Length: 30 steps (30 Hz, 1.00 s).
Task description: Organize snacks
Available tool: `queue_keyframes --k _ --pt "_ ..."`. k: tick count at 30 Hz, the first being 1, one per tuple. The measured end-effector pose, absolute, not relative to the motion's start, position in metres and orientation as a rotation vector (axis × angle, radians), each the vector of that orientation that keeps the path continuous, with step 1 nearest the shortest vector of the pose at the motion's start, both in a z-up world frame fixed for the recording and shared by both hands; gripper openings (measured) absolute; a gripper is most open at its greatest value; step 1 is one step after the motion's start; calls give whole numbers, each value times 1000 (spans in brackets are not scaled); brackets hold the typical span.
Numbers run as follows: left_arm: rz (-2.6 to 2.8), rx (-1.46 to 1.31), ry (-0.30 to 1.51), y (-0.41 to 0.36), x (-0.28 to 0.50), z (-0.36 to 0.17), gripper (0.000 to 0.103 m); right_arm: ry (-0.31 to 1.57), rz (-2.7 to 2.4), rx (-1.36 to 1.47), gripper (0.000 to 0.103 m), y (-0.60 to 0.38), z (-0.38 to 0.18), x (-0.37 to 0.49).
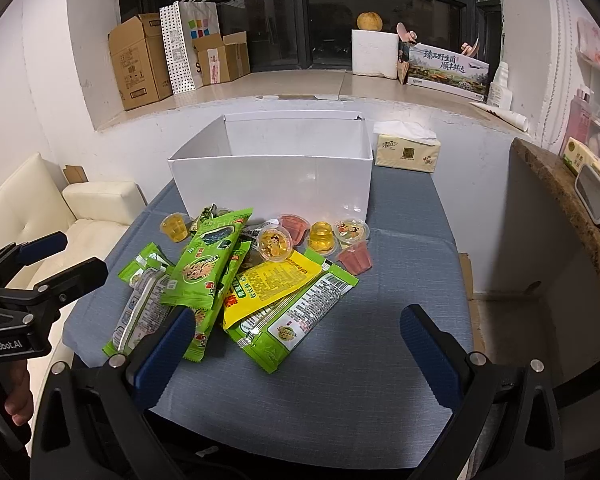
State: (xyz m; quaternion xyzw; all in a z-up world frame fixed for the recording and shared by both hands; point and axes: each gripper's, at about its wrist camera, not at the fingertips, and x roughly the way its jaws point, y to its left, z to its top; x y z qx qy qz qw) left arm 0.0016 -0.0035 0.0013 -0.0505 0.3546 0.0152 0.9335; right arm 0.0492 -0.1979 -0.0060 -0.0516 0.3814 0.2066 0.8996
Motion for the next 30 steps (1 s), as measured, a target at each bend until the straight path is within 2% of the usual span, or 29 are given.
queue_keyframes --k 30 --pt "29 -104 725 -4 1 1 103 795 447 -86 103 -201 -7 51"
